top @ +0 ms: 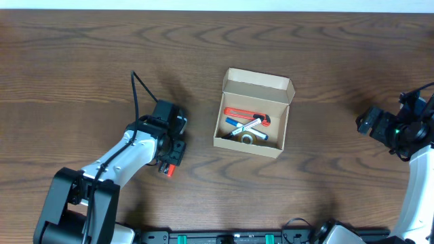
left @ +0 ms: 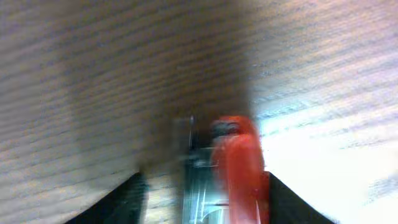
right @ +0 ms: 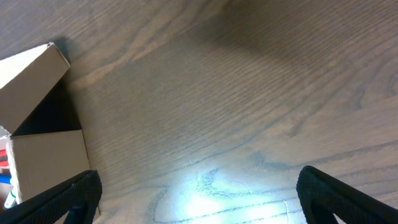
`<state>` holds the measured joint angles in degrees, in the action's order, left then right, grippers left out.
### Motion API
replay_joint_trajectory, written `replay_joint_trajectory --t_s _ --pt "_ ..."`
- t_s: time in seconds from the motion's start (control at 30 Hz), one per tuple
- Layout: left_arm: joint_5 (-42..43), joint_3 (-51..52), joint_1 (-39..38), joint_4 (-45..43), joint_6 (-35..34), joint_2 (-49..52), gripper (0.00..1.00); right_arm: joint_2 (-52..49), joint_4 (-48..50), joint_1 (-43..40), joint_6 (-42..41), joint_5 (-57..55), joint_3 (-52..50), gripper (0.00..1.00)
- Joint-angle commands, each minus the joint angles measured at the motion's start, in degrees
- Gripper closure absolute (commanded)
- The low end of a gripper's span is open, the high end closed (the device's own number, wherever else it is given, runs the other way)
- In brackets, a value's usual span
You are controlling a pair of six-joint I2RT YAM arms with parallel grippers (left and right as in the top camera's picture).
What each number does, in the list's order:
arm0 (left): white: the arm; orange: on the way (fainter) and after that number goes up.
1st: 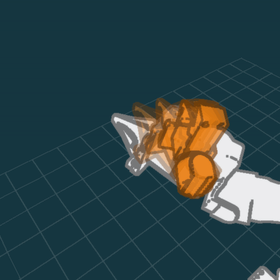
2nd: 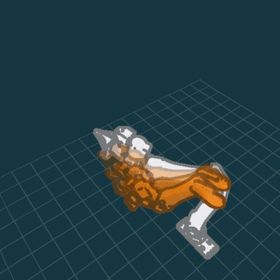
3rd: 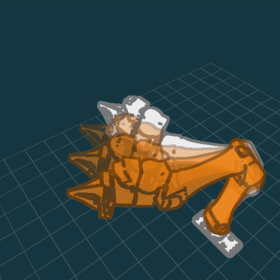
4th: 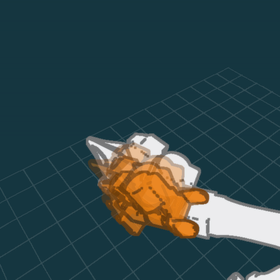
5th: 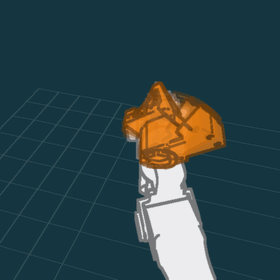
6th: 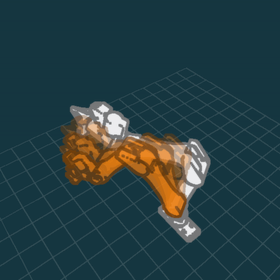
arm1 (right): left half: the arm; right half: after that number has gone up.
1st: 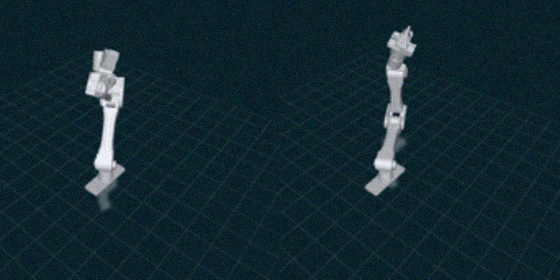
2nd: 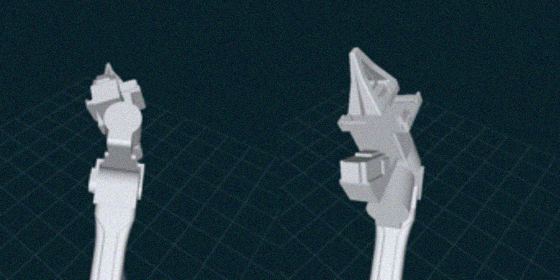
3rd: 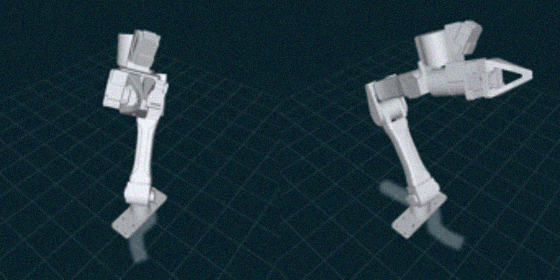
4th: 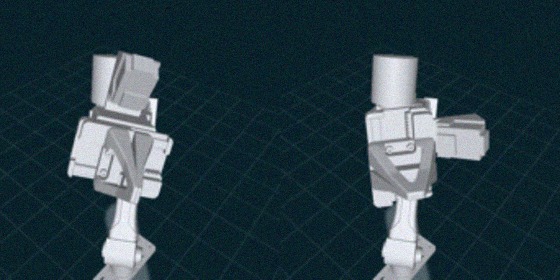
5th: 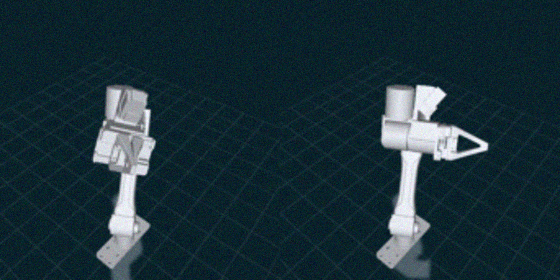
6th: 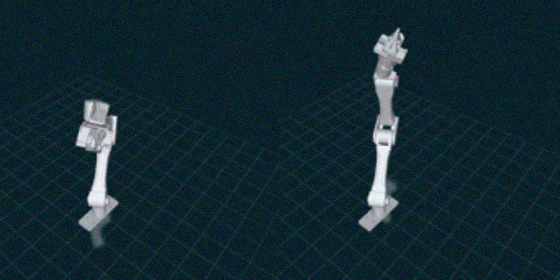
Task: Pack container
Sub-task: 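Move the left gripper down to the red stapler and grasp it, then lift the red stapler and carry it with the left gripper into the box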
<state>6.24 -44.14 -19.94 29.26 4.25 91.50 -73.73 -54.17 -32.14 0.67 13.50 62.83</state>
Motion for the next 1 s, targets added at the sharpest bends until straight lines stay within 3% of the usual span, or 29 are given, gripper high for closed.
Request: replay_joint_trajectory --t_s 0.0,0.07,0.23,0.33,0.67,0.83,0.97 --pt "2.8 0.92 0.07 0.9 -0.28 1.92 0.62 0.76 -0.11 -0.02 0.7 0.07 0.07 0.01" --pt "2.8 0.92 0.07 0.9 -1.6 1.92 0.73 0.76 -0.11 -0.04 0.7 0.07 0.07 0.01" --pt "2.8 0.92 0.07 0.9 -3.26 1.92 0.75 0.76 -0.13 -0.02 0.7 0.07 0.07 0.01" --pt "2.8 0.9 0.07 1.09 -4.37 1.88 0.94 0.76 -0.15 -0.02 0.7 0.07 0.07 0.01" --pt "2.58 -4.9 0.02 4.96 -6.4 -2.84 0.94 0.76 -0.09 -0.02 0.7 0.07 0.07 0.01" --pt "2.29 -17.4 -0.22 9.81 -1.25 -7.02 0.94 0.76 -0.11 -0.02 0.68 0.07 0.07 0.01" --pt "2.86 -30.6 -1.51 13.29 8.11 -7.1 0.94 0.76 -0.11 -0.02 0.7 0.07 0.07 0.01"
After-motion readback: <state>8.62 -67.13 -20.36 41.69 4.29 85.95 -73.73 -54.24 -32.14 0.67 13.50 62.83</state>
